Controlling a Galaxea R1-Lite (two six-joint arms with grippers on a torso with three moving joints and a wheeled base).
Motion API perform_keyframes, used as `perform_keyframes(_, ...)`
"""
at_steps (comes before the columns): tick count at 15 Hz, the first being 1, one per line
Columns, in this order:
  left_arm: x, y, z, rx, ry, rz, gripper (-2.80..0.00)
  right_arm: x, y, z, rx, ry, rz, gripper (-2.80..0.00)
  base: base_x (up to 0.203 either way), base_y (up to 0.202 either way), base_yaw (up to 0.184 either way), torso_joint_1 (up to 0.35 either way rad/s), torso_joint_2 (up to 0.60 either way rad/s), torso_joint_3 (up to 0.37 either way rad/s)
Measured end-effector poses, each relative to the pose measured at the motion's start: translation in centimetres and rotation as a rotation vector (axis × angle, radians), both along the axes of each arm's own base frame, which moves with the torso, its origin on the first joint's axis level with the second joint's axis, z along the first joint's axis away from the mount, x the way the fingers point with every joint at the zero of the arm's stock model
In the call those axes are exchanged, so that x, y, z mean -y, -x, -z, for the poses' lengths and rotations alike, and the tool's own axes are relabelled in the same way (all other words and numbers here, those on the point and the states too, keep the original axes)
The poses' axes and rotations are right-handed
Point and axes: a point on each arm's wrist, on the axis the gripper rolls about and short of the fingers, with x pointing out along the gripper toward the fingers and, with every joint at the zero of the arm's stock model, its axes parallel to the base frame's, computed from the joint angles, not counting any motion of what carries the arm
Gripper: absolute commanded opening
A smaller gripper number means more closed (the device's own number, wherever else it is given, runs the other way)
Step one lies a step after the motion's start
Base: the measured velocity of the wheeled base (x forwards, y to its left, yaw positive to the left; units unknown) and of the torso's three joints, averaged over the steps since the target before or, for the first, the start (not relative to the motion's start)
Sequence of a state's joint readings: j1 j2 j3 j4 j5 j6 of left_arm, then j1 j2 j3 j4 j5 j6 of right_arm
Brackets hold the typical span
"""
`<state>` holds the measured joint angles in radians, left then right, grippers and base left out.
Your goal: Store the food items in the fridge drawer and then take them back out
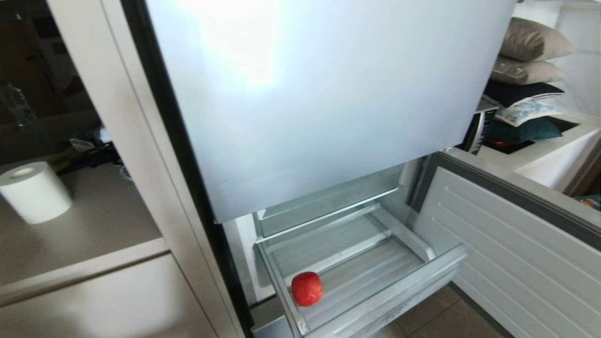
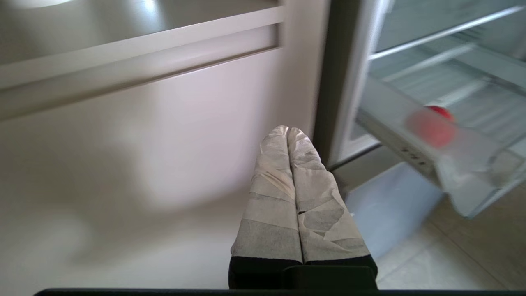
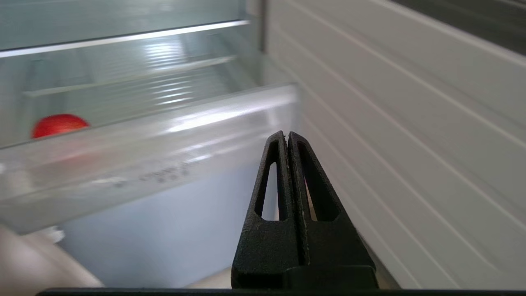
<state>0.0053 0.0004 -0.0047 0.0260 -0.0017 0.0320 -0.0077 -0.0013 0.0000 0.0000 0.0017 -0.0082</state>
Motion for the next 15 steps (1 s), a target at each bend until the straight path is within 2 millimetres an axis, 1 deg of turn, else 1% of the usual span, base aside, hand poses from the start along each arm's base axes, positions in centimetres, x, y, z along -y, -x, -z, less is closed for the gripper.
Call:
perform_keyframes(10,0.00,0.00,0.00,0.000,0.000,0.000,-2.80,0.00,0.00,0.00,0.000,-0.001,0.000,-2.80,0.001,-0.007,0.168,0.003,0.00,0.003)
perform_keyframes(11,0.00,0.00,0.00,0.000,0.000,0.000,-2.80,0.00,0.00,0.00,0.000,0.001,0.000,-2.80,-0.003,-0.006,0.091,0.002,0.00,0.002)
perform_keyframes(15,0.00,0.00,0.00,0.000,0.000,-0.001,-2.80,0.00,0.00,-0.01,0.001,0.004,-0.001,-2.80,0.000,0.000,0.000,0.000,0.00,0.000)
